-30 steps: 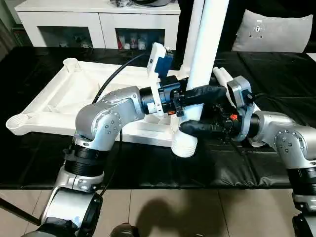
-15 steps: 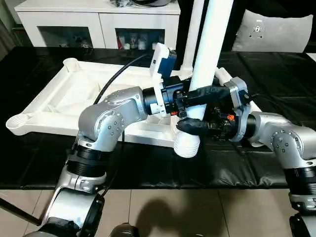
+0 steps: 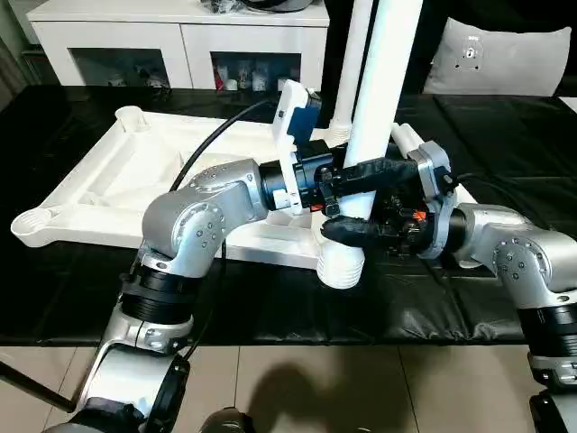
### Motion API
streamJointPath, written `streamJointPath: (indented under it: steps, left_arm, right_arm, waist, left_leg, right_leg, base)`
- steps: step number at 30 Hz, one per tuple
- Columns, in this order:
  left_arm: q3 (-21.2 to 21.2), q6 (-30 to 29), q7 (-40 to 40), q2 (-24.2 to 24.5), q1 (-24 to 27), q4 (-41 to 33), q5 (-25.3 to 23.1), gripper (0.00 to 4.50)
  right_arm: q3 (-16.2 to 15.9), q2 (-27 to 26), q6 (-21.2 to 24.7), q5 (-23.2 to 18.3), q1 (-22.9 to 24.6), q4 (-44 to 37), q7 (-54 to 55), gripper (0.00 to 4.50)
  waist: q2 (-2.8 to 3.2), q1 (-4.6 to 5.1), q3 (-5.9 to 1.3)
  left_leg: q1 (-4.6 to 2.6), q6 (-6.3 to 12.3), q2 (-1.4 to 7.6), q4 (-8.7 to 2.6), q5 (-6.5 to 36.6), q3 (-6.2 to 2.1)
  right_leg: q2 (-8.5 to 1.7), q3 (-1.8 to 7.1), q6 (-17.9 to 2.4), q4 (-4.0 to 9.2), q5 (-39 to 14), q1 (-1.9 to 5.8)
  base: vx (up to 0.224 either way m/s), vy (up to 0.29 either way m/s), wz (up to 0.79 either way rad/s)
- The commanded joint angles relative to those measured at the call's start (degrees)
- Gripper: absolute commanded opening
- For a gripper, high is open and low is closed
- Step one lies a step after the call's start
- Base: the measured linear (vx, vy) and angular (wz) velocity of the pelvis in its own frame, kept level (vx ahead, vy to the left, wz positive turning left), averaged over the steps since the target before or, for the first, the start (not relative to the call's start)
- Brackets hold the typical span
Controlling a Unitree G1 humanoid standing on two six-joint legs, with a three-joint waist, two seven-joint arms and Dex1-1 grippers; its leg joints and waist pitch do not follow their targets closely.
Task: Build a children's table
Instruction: Pick table leg
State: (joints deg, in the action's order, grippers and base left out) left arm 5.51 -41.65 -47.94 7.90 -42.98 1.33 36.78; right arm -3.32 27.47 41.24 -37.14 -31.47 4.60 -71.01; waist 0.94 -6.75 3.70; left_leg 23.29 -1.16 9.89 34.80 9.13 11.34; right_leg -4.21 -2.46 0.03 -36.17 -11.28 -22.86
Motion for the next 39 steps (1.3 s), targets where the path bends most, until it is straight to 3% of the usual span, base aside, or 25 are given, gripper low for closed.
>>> streamJointPath:
  steps: [1, 5, 10, 12, 20, 26, 29, 30, 31, 39]
  left_arm:
    - [0.77, 1.09, 0.05, 0.07, -0.27, -1.12, -0.59, 1.88]
    - [0.8, 1.06, -0.04, 0.06, -0.26, -1.17, -0.68, 1.88]
    - [0.78, 1.04, -0.19, 0.01, -0.23, -1.21, -0.68, 1.88]
    - [0.75, 1.03, -0.21, -0.06, -0.21, -1.22, -0.75, 1.88]
    - [0.5, 1.06, 0.38, -0.46, 0.04, -1.34, -0.72, 1.88]
    - [0.07, 0.77, 1.3, -0.93, 0.15, -1.13, -0.56, 1.88]
    - [-2.48, -1.01, 3.7, -2.44, -0.39, 0.12, 1.48, 1.88]
    - [-2.56, -1.11, 3.32, -2.42, -0.25, -0.25, 1.91, 2.44]
    - [-3.03, -1.47, 3.19, -2.78, -0.11, -0.58, 2.9, 2.58]
    - [-5.97, -4.0, 3.98, -5.82, 0.69, -3.0, 8.7, 3.02]
  right_arm:
    - [-1.04, 0.08, 1.11, 0.58, -0.21, -0.02, 0.84, 2.59]
    - [-1.03, 0.09, 0.66, 0.91, -0.14, -0.03, 1.17, 2.94]
    - [-0.89, -0.06, 1.15, 0.29, -0.08, -0.15, 0.81, 2.98]
    - [-0.73, -0.12, 1.42, -0.05, -0.06, -0.22, 0.7, 2.65]
    - [-0.01, -0.54, 2.07, -0.57, -0.19, -0.04, 0.99, 2.02]
    - [-0.15, -0.57, 1.92, 0.17, -0.03, 0.31, 2.14, 1.91]
    - [0.05, -0.66, 2.62, -0.15, 0.23, 0.22, 2.9, 1.89]
    - [0.05, -0.67, 2.54, -0.07, 0.32, 0.16, 3.04, 1.89]
    - [0.12, -0.75, 2.4, -0.06, 0.41, 0.12, 3.19, 1.89]
    - [-0.54, -1.75, 0.38, 1.83, 1.13, 0.63, 5.15, 1.88]
  waist:
    - [-1.22, -0.29, -4.79]
    - [-1.24, -0.25, -4.76]
    - [-1.25, -0.27, -4.77]
    - [-1.23, -0.28, -4.78]
    - [-1.24, -0.3, -4.79]
    - [-1.21, -0.29, -4.86]
    - [-1.25, -0.33, -4.82]
    - [-1.1, -0.37, -4.82]
    - [-1.13, -0.34, -4.83]
    - [-1.23, -0.32, -4.79]
  left_leg:
    - [-1.62, 2.76, 2.93, -3.05, 6.26, -1.45]
    - [-1.65, 2.34, 2.94, -3.1, 6.63, -1.45]
    - [-1.67, 2.47, 2.94, -3.08, 6.59, -1.43]
    - [-1.62, 2.55, 2.94, -3.08, 6.35, -1.46]
    - [-1.65, 2.54, 2.95, -3.06, 6.5, -1.44]
    - [-1.64, 2.46, 2.95, -3.03, 6.18, -1.47]
    - [-1.65, 2.54, 2.87, -2.97, 6.44, -1.4]
    - [-1.65, 2.48, 2.89, -2.99, 6.5, -1.47]
    - [-1.66, 2.4, 2.89, -2.99, 6.62, -1.43]
    - [-1.63, 2.35, 2.92, -3.02, 6.88, -1.46]
  right_leg:
    - [-4.04, 2.01, -12.87, 4.17, -8.34, 2.73]
    - [-4.03, 2.01, -12.8, 4.22, -8.81, 2.69]
    - [-4.04, 2.04, -12.88, 4.19, -8.5, 2.72]
    - [-4.03, 2.01, -12.95, 4.12, -8.17, 2.75]
    - [-4.02, 2.0, -13.01, 4.16, -8.36, 2.72]
    - [-4.02, 2.0, -13.02, 4.07, -7.65, 2.77]
    - [-4.03, 1.98, -13.37, 4.14, -7.92, 2.79]
    - [-4.06, 1.97, -13.23, 4.16, -8.34, 2.77]
    - [-4.04, 1.97, -13.21, 4.17, -8.42, 2.75]
    - [-4.03, 1.95, -13.45, 4.18, -8.36, 2.74]
  base:
    - [0.0, 0.0, 0.0]
    - [0.0, 0.0, 0.0]
    - [0.0, 0.0, 0.0]
    - [0.0, 0.0, 0.0]
    - [0.0, 0.0, 0.0]
    - [0.0, 0.0, 0.0]
    - [0.0, 0.0, 0.0]
    - [0.0, 0.0, 0.0]
    - [0.0, 0.0, 0.0]
    - [0.0, 0.0, 0.0]
